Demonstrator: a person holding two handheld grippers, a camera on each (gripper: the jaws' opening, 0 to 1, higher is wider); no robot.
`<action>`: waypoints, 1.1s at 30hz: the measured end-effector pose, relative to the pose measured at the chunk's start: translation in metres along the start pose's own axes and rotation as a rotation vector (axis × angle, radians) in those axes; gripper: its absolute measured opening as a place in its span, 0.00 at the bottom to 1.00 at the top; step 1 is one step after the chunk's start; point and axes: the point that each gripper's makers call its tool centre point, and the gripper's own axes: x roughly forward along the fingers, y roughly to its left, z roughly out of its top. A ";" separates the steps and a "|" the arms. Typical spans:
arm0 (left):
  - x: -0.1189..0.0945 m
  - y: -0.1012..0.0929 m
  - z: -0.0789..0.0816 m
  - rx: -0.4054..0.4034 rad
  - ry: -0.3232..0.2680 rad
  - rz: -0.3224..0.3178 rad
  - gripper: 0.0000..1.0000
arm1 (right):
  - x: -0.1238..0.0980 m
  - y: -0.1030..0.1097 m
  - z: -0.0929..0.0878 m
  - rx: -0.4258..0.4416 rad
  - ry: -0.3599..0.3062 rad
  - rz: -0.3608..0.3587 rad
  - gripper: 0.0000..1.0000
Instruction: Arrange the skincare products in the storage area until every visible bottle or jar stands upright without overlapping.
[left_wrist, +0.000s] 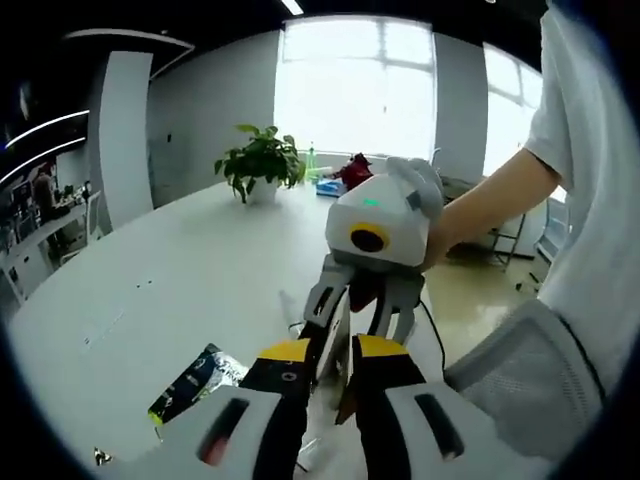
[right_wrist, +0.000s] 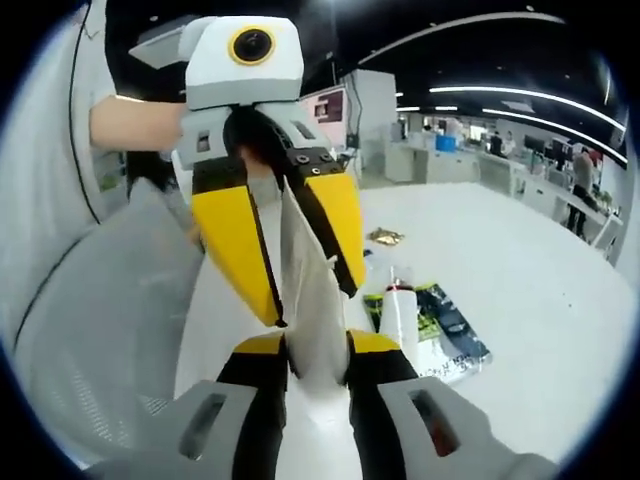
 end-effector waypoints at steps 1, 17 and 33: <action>0.000 0.001 0.000 0.000 -0.001 0.002 0.20 | 0.000 0.001 -0.002 0.003 0.008 -0.001 0.27; -0.033 0.014 0.006 -0.202 -0.129 0.156 0.40 | -0.024 -0.006 -0.025 0.127 0.044 -0.165 0.58; -0.082 0.009 -0.044 -0.372 -0.083 0.363 0.69 | -0.043 0.024 -0.031 0.294 -0.018 -0.256 0.75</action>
